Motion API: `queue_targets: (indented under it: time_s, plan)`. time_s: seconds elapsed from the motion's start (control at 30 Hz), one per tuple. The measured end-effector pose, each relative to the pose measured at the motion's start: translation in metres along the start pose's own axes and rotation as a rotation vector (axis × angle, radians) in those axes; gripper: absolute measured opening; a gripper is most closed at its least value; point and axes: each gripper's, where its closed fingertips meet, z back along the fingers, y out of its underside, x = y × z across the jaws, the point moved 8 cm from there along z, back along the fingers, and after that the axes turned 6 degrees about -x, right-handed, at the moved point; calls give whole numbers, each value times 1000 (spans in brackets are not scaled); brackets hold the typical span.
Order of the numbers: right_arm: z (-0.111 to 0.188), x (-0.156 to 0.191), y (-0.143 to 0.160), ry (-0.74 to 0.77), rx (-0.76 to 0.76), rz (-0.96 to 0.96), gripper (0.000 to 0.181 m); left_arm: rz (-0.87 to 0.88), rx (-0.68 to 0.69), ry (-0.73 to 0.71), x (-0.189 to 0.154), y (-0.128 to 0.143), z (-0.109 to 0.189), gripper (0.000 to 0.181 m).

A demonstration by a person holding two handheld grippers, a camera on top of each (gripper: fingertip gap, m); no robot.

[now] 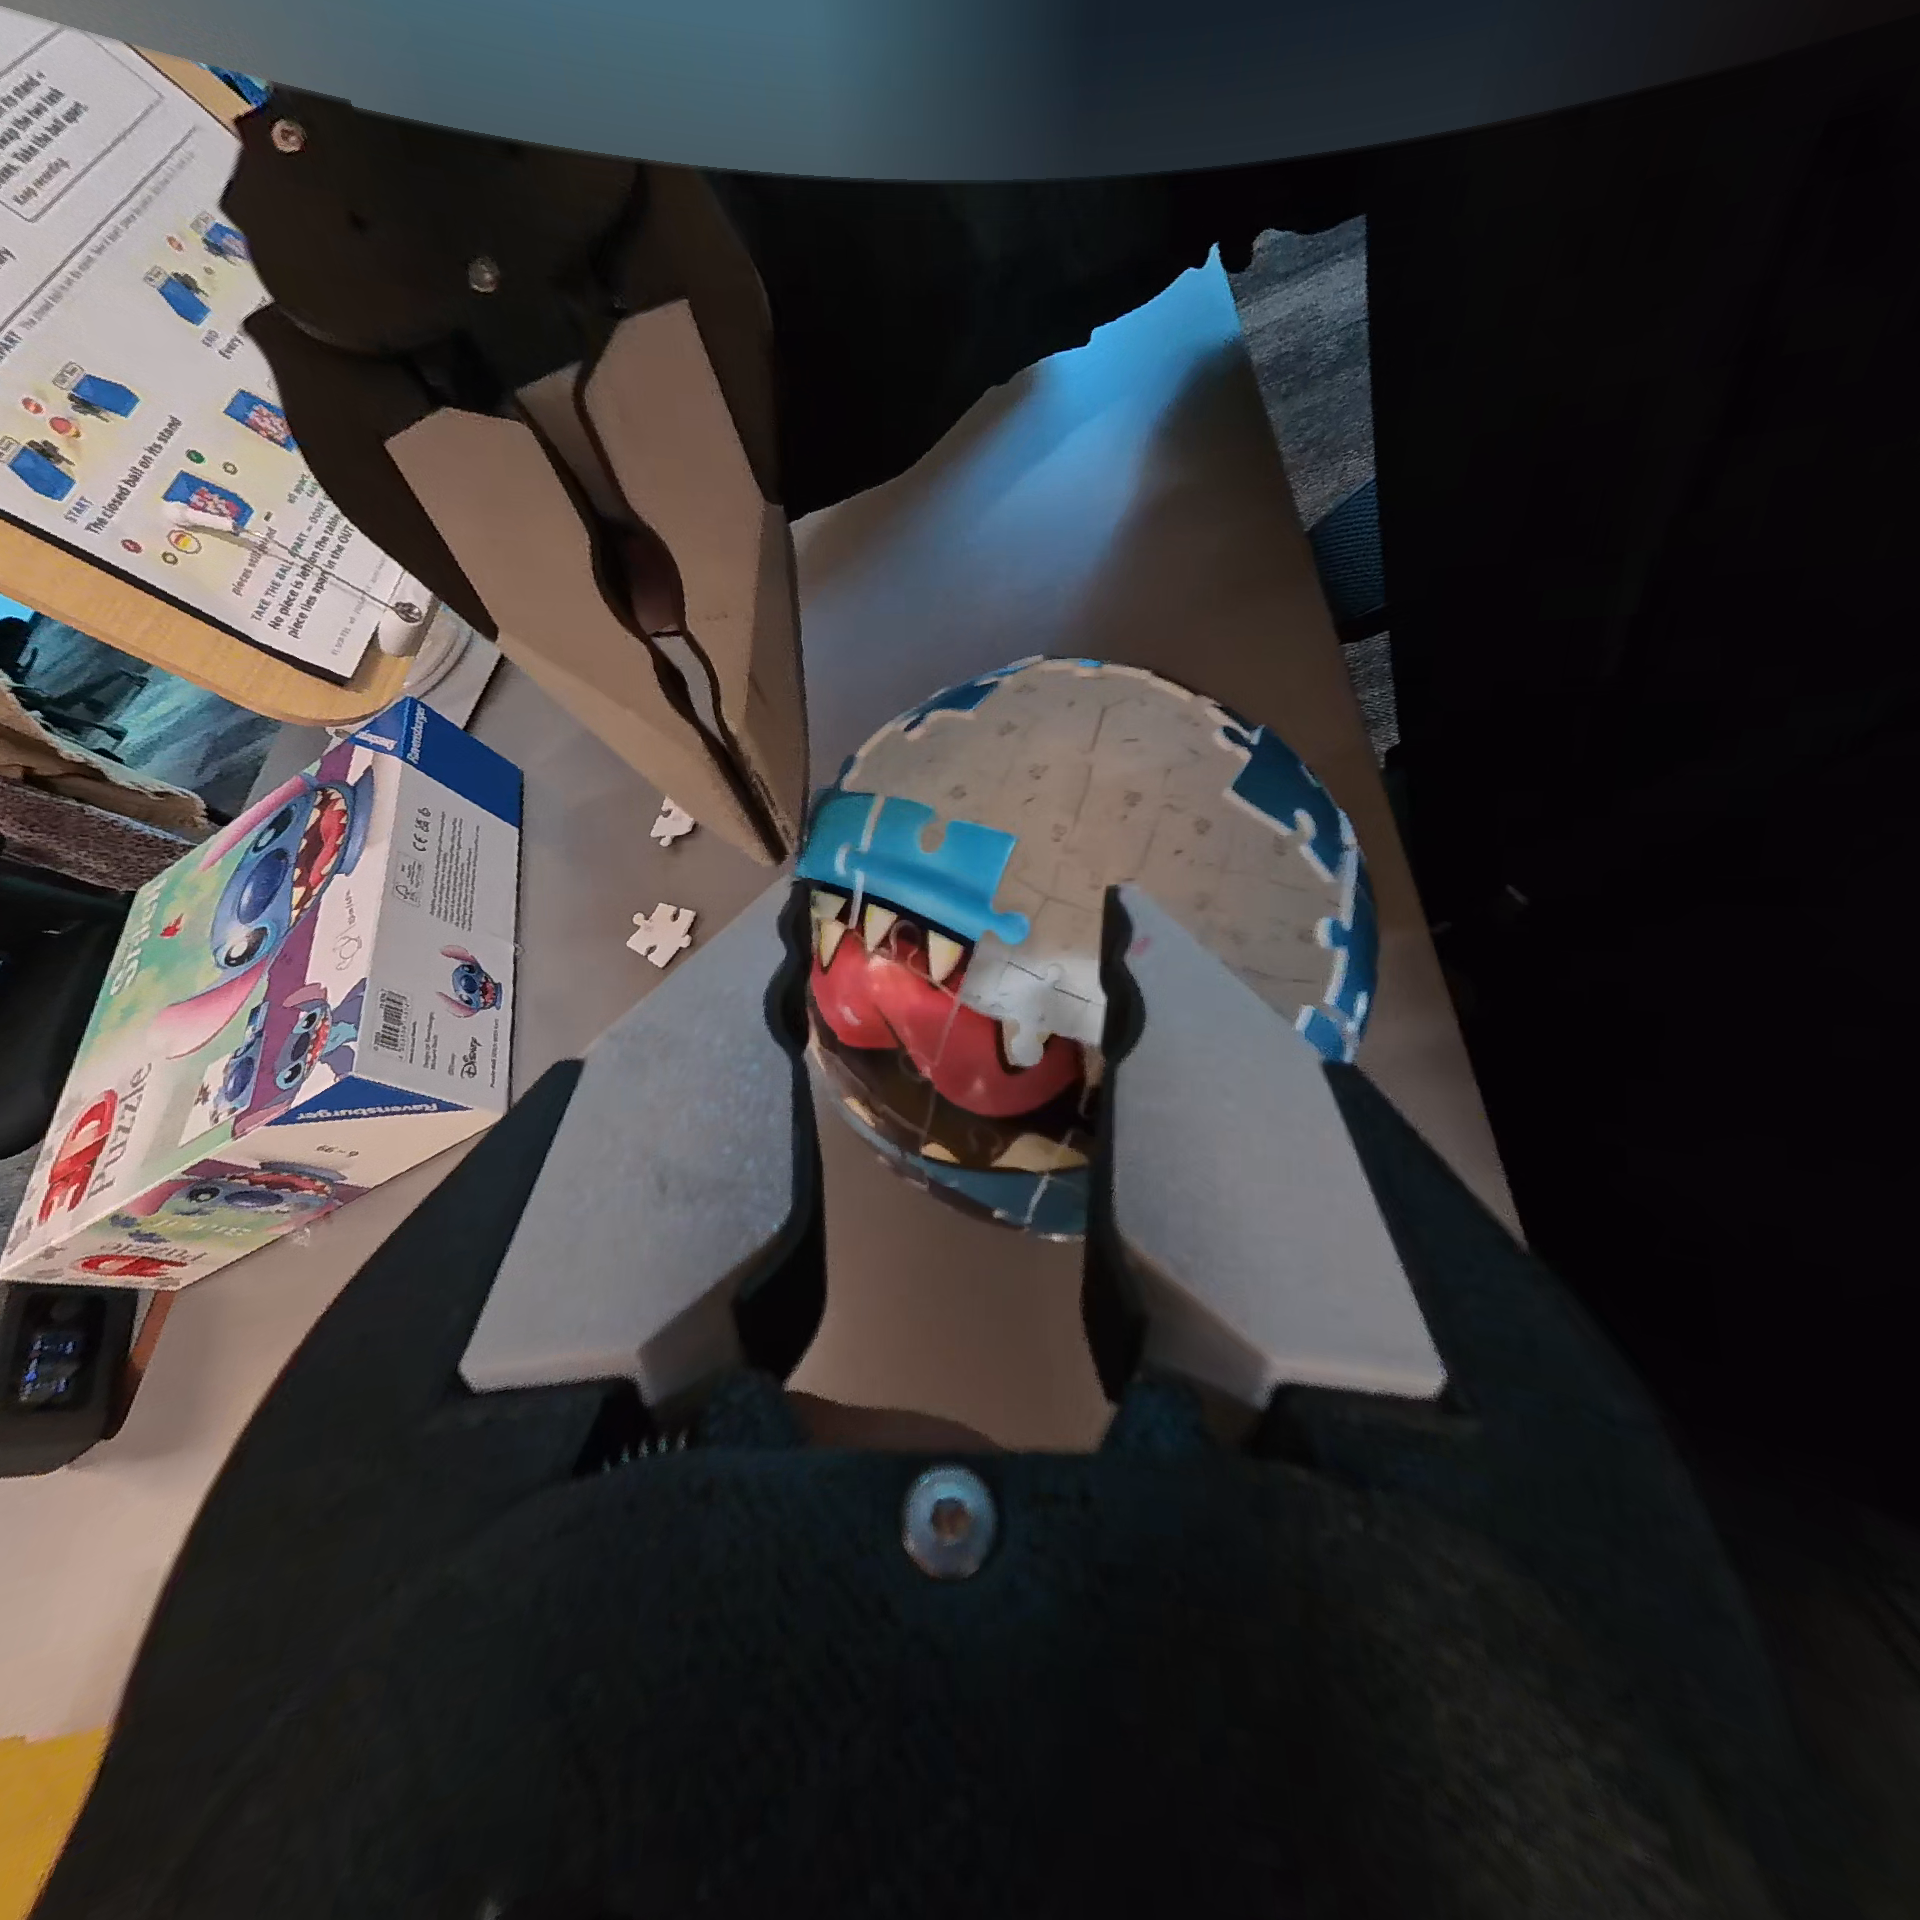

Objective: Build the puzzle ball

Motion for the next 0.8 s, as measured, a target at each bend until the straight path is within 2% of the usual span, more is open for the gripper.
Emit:
queue_targets:
  time_s: [0.5,0.63,0.8]
  plan:
    - [-3,-7,-10,55,7,53,0,22,-3,-48,0,7,10,50]
    - [-6,-8,-12,30,-2,43,0,42,-46,-43,-3,3,14,50]
    - [-13,-12,-8,7,17,32,0,0,-21,-31,-6,1,6,50]
